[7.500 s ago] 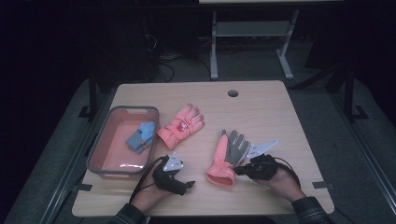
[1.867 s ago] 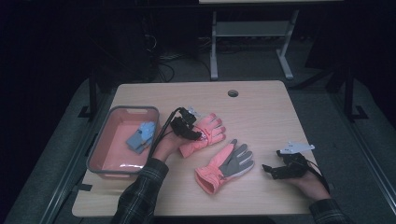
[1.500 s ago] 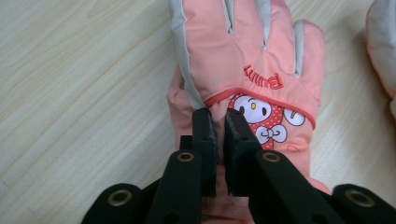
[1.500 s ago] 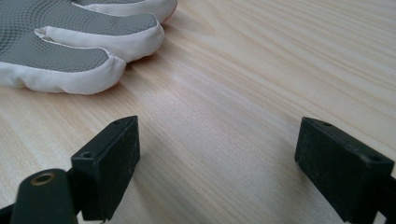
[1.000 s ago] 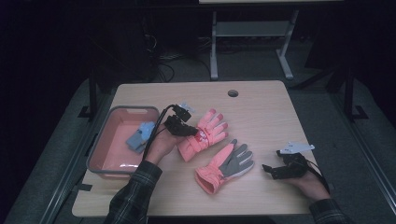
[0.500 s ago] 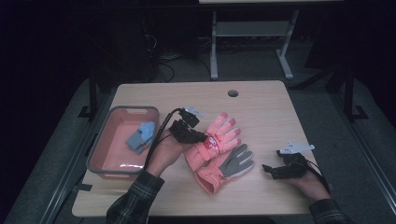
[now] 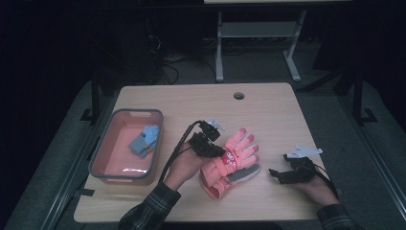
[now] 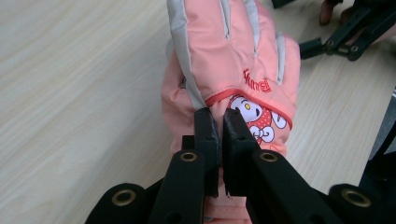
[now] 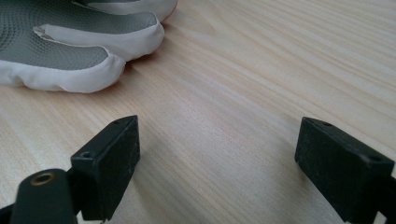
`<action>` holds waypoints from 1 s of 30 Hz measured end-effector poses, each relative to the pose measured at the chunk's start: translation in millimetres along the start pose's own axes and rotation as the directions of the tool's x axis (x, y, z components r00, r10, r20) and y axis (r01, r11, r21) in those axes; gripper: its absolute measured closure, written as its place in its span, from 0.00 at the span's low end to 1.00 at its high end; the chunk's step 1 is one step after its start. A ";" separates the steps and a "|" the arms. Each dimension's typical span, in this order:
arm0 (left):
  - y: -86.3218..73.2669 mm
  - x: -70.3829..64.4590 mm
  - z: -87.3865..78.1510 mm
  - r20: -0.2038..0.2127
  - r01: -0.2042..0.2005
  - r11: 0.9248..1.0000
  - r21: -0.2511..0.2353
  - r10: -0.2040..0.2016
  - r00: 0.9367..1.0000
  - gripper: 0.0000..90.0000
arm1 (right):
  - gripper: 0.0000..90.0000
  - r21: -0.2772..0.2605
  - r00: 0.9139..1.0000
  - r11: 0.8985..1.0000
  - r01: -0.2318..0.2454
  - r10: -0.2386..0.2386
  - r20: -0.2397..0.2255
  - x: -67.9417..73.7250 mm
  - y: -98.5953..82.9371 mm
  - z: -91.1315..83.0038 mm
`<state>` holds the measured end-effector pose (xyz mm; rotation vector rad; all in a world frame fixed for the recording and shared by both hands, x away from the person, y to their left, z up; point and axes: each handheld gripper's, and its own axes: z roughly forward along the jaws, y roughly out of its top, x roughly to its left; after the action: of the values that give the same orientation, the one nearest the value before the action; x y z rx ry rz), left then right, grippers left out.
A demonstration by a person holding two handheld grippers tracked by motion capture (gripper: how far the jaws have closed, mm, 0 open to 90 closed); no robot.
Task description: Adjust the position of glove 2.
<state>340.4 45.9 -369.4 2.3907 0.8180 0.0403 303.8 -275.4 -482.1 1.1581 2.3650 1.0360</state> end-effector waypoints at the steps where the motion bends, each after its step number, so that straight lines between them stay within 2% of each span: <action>1: 0.0 -1.0 2.6 0.001 -0.002 1.000 0.006 0.002 1.000 0.95 | 0.15 0.000 1.000 1.000 0.000 0.000 0.000 0.0 0.0 0.0; 2: 0.3 -1.2 4.4 0.001 -0.015 1.000 0.017 0.015 1.000 0.95 | 0.15 0.001 1.000 1.000 -0.001 0.001 0.000 0.1 0.0 -0.1; 4: 0.6 -3.3 7.3 0.007 -0.014 1.000 0.015 0.014 1.000 0.93 | 0.15 -0.001 1.000 1.000 -0.001 0.001 0.000 0.1 0.0 0.0; 5: 1.0 -3.3 7.7 0.009 -0.029 0.999 0.017 0.029 1.000 0.92 | 0.15 -0.001 1.000 1.000 -0.005 0.005 -0.001 0.3 0.0 0.1; 7: 1.5 -3.3 7.5 0.014 -0.039 0.999 0.005 0.038 0.999 0.88 | 0.15 0.000 1.000 1.000 -0.001 0.001 -0.001 0.0 0.0 0.0; 10: 2.3 -2.4 6.2 0.030 -0.050 0.999 -0.013 0.051 0.998 0.77 | 0.15 0.000 1.000 1.000 -0.002 0.002 -0.001 0.1 0.0 0.0; 12: 2.5 -1.6 5.0 0.033 -0.062 0.998 -0.024 0.063 0.997 0.67 | 0.15 0.001 1.000 1.000 -0.001 0.001 -0.001 0.1 0.0 0.0; 15: 2.4 -2.3 1.2 0.019 -0.079 0.995 -0.063 0.080 0.997 0.54 | 0.15 0.001 1.000 1.000 -0.001 0.001 -0.001 0.1 0.0 -0.1; 17: 2.4 -2.0 -1.6 0.016 -0.093 0.993 -0.073 0.094 0.995 0.49 | 0.15 0.001 1.000 1.000 -0.002 0.002 -0.001 0.1 0.0 -0.1; 18: 2.4 -0.2 -9.0 0.008 -0.118 0.989 -0.085 0.119 0.993 0.48 | 0.15 0.001 1.000 1.000 -0.002 0.002 -0.001 0.1 0.0 -0.1; 22: -5.3 5.7 -24.5 -0.002 -0.117 0.985 -0.123 0.117 0.993 0.50 | 0.15 0.001 1.000 1.000 -0.002 0.002 -0.001 0.1 0.0 -0.1; 27: -27.5 17.7 -41.3 -0.034 -0.098 0.984 -0.150 0.094 0.995 0.57 | 0.16 -0.001 1.000 1.000 -0.005 0.005 0.001 0.5 0.0 0.0; 28: -32.1 20.2 -44.2 -0.040 -0.091 0.984 -0.151 0.086 0.995 0.60 | 0.17 -0.003 1.000 1.000 -0.002 0.002 0.000 0.3 0.0 -0.2; 30: -40.6 23.9 -48.3 -0.052 -0.076 0.984 -0.159 0.068 0.996 0.69 | 0.30 -0.012 1.000 1.000 -0.003 0.003 0.000 1.2 0.0 -2.0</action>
<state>327.2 110.7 -356.3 2.2726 0.7207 0.1852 301.9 -275.4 -480.7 1.1572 2.3540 1.0499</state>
